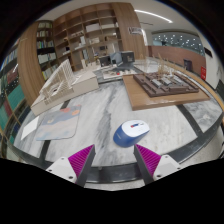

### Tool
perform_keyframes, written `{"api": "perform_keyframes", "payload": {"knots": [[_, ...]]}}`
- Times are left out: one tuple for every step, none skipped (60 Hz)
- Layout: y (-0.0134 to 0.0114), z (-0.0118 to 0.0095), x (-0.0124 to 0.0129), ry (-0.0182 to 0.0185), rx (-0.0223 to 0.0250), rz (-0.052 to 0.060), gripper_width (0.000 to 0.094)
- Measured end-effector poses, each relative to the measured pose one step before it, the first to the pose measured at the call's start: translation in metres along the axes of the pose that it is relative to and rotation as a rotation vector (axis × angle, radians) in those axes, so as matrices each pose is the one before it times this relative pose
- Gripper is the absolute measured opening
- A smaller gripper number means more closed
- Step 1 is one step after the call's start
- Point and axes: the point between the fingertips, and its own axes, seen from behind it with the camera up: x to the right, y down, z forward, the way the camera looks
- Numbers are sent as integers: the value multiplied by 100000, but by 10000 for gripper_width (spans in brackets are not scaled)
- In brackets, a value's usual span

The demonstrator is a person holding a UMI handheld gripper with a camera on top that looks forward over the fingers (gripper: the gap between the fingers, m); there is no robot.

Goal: Arrange mouse

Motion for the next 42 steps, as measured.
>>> {"api": "perform_keyframes", "payload": {"knots": [[24,466,326,185,-801,-243,803],[41,475,329,404,-962,3,801],[-1,467,348,572,-907,254,802],[-83,463,221,318,-666,392,803],[-132,435,269,531,-471,466,803],[-165,432,253,618,-281,477,804],[-137,426,273,725,-418,568,803],[-72,409,331,1123,-788,627,803],[-132,322,410,1581,-709,284,801],[-390,315,232,1243,261,-147,788],[-297,326,127,581,-104,-491,788],[-308,302,47,415,-192,-288,787],[-275,347,-14,58,-240,-227,790],[-294,342,-14,158,-236,-40,794],[-349,372,7,337,30,38,793],[-300,411,42,439,-178,144,793],[-379,425,93,889,-20,92,791],[-295,423,-4,623,-256,-167,790],[-313,412,0,632,-134,-283,790],[-348,438,-14,673,-28,-212,791],[-336,417,-48,762,-6,-43,791],[-320,415,-31,830,32,198,792],[-279,378,-66,910,180,272,792],[-299,346,-107,830,378,225,787],[-256,301,-190,669,412,23,779],[-236,291,-139,892,511,-359,769],[-83,234,-19,1342,134,-846,817],[-87,122,52,1668,-472,-1686,735],[-114,85,-76,904,631,-2422,681],[-279,69,-393,-300,1351,-935,628],[100,58,-560,-1159,41,-789,574],[176,-4,-717,-1874,-134,622,517],[-135,-29,-189,116,1201,335,516],[103,33,42,1006,288,-362,514],[83,49,45,936,810,-175,504],[-41,-10,108,959,114,79,481],[46,-36,76,834,-536,215,476],[-88,-100,-244,750,-288,386,450],[12,-106,70,-259,-993,973,439],[11,-93,-112,-189,-671,1150,424],[-99,-168,-266,-660,-304,934,409],[-329,-256,-337,-679,679,506,400]]}}
